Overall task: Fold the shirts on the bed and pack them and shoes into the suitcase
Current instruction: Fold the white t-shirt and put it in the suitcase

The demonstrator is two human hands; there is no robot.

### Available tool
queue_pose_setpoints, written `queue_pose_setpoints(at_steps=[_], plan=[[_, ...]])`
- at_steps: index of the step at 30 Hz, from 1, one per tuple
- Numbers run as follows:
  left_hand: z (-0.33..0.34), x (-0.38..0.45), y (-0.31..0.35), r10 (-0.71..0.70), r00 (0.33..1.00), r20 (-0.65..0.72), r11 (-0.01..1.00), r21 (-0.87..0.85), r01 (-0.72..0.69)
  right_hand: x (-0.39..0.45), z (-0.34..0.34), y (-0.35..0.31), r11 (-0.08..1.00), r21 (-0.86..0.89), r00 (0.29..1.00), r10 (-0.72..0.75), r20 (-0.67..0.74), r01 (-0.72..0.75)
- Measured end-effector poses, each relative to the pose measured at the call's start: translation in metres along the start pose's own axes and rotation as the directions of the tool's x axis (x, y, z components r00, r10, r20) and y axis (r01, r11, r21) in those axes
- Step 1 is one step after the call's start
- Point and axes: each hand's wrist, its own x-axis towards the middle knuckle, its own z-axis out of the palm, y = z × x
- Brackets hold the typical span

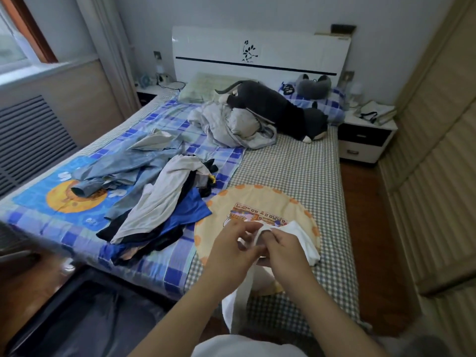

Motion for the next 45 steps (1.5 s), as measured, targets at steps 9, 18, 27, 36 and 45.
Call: queue_pose_setpoints(at_steps=[9,18,27,36,45], plan=[[-0.013,-0.004,0.002,0.108,0.990,-0.090,0.992,0.075,-0.102,-0.017,-0.003,-0.027,0.678,-0.689,0.948,-0.315,0.043,0.257],[-0.019,0.022,-0.008,0.099,0.987,0.124,0.985,0.128,-0.115,-0.002,-0.028,-0.046,0.257,-0.908,0.864,-0.469,0.181,0.330],[-0.021,0.009,-0.134,-0.308,0.900,-0.308,0.762,0.487,0.427,0.060,-0.093,-0.074,0.951,-0.242,0.743,-0.303,-0.596,0.193],[-0.049,0.031,-0.177,-0.913,0.369,-0.174,0.399,-0.567,0.721,0.092,-0.188,-0.064,0.943,0.133,0.473,-0.028,-0.880,0.304],[-0.044,0.031,-0.186,-0.754,0.617,-0.223,0.654,-0.172,0.737,0.034,-0.233,0.134,0.642,-0.399,0.593,0.108,-0.798,-0.654]])
